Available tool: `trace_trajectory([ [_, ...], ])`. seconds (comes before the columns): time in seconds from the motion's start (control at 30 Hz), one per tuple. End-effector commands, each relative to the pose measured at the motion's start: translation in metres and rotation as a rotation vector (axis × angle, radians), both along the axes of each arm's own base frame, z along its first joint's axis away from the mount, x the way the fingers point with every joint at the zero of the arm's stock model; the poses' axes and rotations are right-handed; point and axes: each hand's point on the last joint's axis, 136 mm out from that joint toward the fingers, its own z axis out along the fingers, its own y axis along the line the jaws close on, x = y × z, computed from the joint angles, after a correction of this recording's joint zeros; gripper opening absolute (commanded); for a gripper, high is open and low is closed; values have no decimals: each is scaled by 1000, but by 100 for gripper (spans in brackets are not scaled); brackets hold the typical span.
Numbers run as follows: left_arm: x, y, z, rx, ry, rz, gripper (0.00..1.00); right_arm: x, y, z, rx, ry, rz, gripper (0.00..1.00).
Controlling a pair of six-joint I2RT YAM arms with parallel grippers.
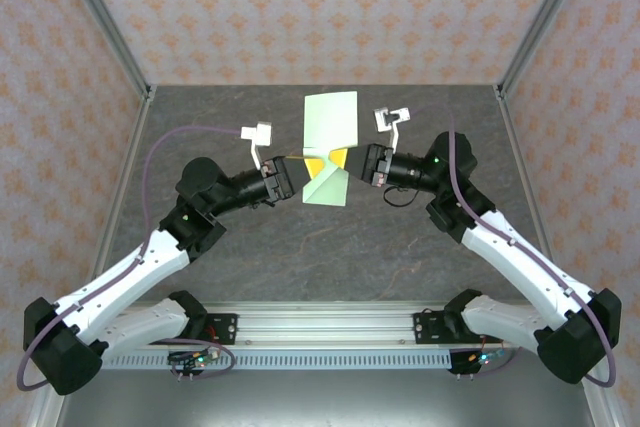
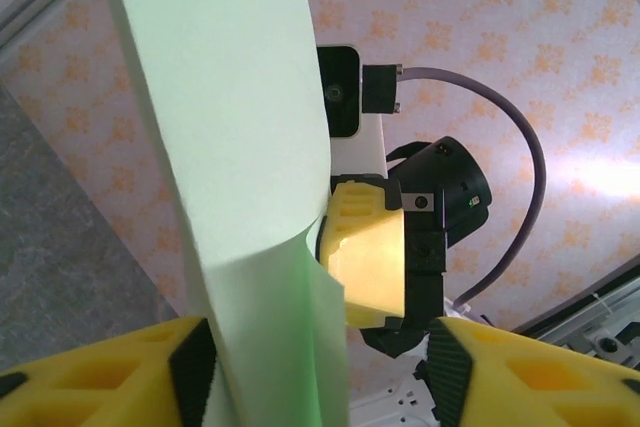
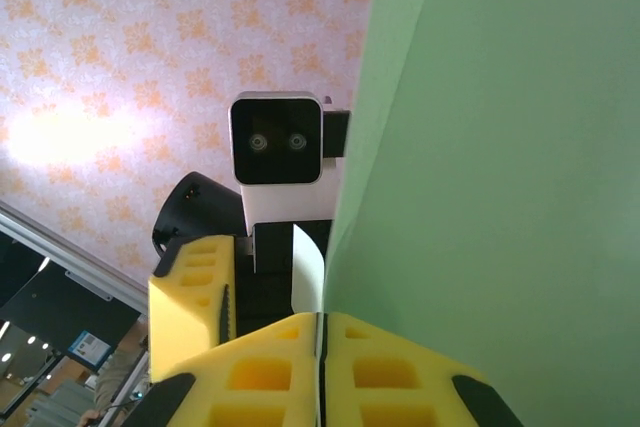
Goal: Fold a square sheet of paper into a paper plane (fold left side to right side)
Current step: Turn over the paper at the center of the table.
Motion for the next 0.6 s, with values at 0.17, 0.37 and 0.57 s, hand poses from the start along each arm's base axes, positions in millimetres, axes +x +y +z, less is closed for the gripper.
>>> trace_trajectory([
  [0.17, -8, 2, 26, -33, -88, 0, 31, -9, -6, 30, 68, -73, -5, 12],
  [0.37, -1, 7, 4, 79, -66, 67, 6, -6, -14, 7, -41, -61, -82, 28],
  [0.57, 11, 32, -61, 421, -46, 265, 0, 18, -85, -70, -525, -16, -500, 50],
])
